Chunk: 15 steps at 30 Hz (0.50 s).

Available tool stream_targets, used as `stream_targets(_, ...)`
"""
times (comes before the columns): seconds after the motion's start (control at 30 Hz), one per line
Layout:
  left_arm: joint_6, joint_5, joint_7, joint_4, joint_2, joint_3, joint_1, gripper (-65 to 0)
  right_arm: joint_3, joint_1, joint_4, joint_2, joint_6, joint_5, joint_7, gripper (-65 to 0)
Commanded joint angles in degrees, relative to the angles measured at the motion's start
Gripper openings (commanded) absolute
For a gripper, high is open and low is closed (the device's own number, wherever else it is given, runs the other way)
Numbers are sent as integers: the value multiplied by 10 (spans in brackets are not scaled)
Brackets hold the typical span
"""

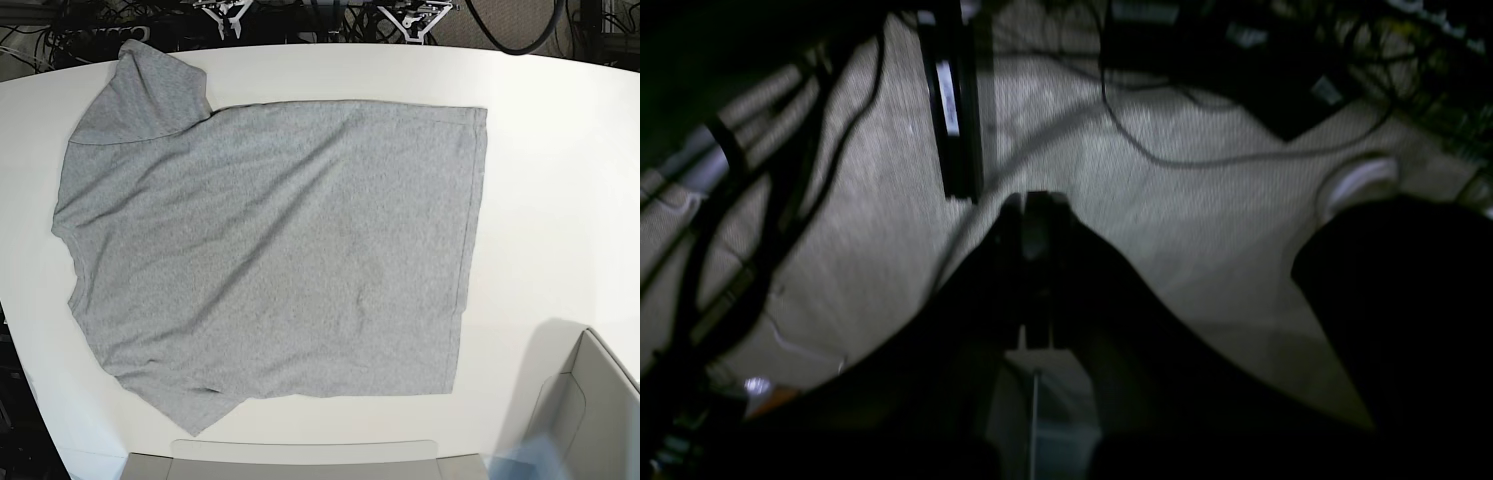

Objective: Fold the T-shirt properly

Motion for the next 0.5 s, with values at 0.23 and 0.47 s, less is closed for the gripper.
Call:
stream_targets(0.23, 2, 0, 1, 1, -10, 1, 1, -648, 4, -12, 3, 13, 6, 3, -2, -646)
stream_targets(0.47, 2, 0, 1, 1, -8, 1, -1, -648, 4, -3, 2, 12, 6, 3, -2, -646)
